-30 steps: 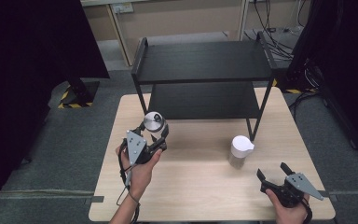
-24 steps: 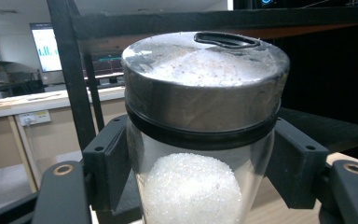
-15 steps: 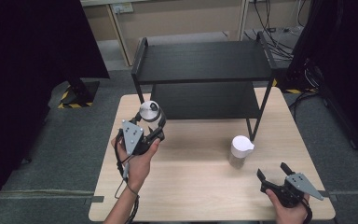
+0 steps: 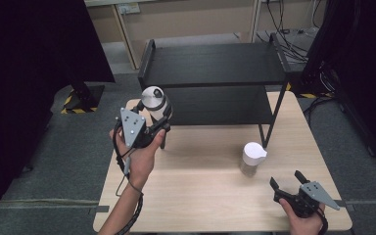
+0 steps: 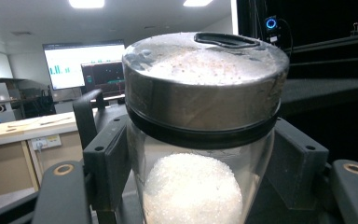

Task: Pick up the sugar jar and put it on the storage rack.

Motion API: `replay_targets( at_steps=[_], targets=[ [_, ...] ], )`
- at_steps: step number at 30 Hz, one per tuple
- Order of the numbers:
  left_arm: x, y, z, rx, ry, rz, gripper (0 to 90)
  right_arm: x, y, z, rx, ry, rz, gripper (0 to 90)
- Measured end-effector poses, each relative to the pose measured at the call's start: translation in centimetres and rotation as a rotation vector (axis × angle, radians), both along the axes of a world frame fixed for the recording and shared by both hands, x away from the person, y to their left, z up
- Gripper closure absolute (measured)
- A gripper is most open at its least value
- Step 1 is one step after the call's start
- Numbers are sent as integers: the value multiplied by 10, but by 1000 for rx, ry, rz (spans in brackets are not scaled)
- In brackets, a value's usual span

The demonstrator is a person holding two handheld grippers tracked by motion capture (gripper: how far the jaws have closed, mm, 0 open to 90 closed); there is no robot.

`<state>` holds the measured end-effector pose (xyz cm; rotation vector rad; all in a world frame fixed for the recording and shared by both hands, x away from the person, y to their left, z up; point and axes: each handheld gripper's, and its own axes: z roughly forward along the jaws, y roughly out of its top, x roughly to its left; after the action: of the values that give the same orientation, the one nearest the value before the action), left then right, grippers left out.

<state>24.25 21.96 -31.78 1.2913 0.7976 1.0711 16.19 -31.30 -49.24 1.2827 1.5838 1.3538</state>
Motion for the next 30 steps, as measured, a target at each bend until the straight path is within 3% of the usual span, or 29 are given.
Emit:
replay_targets(
  at_steps=[6,17,30],
  targets=[
    [2,0,19,-4,-8,7,301,0,0,0,2,1,-1,59],
    [7,-1,39,-16,-11,7,301,0,0,0,1,1,0,59],
    [29,-8,67,9,9,39,301,0,0,0,-1,0,1,59]
  ],
)
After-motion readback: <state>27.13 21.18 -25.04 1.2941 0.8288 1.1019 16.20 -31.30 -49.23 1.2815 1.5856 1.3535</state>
